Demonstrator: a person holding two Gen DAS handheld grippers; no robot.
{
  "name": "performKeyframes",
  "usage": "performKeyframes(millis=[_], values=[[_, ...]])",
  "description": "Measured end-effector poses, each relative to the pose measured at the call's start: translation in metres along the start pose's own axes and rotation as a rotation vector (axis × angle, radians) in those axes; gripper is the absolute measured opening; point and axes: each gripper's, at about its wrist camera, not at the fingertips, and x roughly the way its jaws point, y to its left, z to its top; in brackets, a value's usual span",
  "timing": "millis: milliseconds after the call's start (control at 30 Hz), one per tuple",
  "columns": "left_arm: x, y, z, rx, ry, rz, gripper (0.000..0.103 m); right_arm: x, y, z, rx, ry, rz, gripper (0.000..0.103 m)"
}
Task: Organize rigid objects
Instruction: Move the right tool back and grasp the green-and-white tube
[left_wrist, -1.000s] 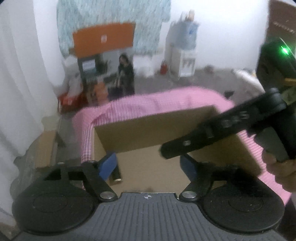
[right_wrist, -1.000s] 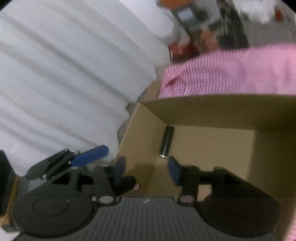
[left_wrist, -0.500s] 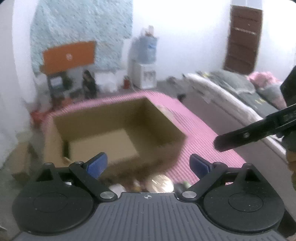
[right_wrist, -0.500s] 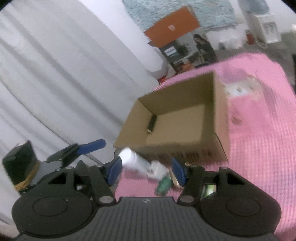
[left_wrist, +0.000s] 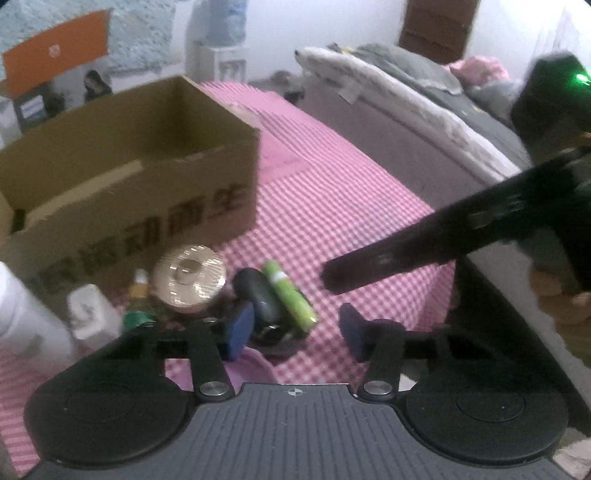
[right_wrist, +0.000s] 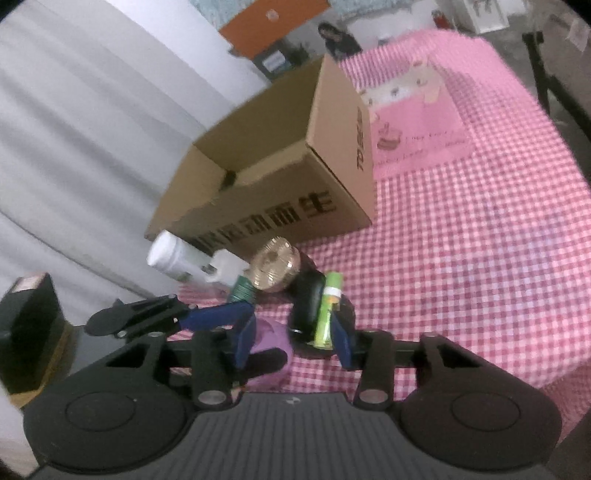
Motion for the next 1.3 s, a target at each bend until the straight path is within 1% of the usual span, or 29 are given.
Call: performKeyframes(millis=[33, 133, 233, 600, 733, 800, 900, 1200, 1300], values=[[0.003, -0.002, -0.002, 0.002, 0.010, -0.007, 0.042, 0.007, -0.003, 0.001, -0.004, 0.016, -0.002, 0.041], [0.014, -0.005, -0.004, 0.002, 0.045, -0.031, 0.032, 0.021, -0.009, 0.004, -0.012, 0.043, -0.014, 0.036], [0.022, -0.006, -0.003, 0.001, 0.072, -0.029, 0.028, 0.032, -0.015, 0.010, -0.010, 0.057, -0.009, 0.034], [0.048, -0.009, 0.006, -0.020, 0.138, 0.001, 0.028, 0.054, -0.028, 0.024, -0.001, 0.098, 0.024, 0.030], [0.057, -0.006, 0.008, -0.045, 0.157, 0.011, 0.028, 0.057, -0.036, 0.025, 0.024, 0.098, 0.044, 0.025], [0.059, -0.007, 0.008, -0.049, 0.156, 0.016, 0.027, 0.051, -0.038, 0.025, 0.033, 0.093, 0.049, 0.021], [0.060, -0.010, 0.010, -0.032, 0.139, 0.034, 0.022, 0.047, -0.040, 0.024, 0.042, 0.083, 0.059, 0.016], [0.065, -0.008, 0.013, -0.037, 0.138, 0.042, 0.022, 0.054, -0.047, 0.025, 0.080, 0.067, 0.086, 0.016], [0.061, -0.013, 0.011, -0.006, 0.124, 0.060, 0.022, 0.049, -0.047, 0.024, 0.076, 0.055, 0.080, 0.016]])
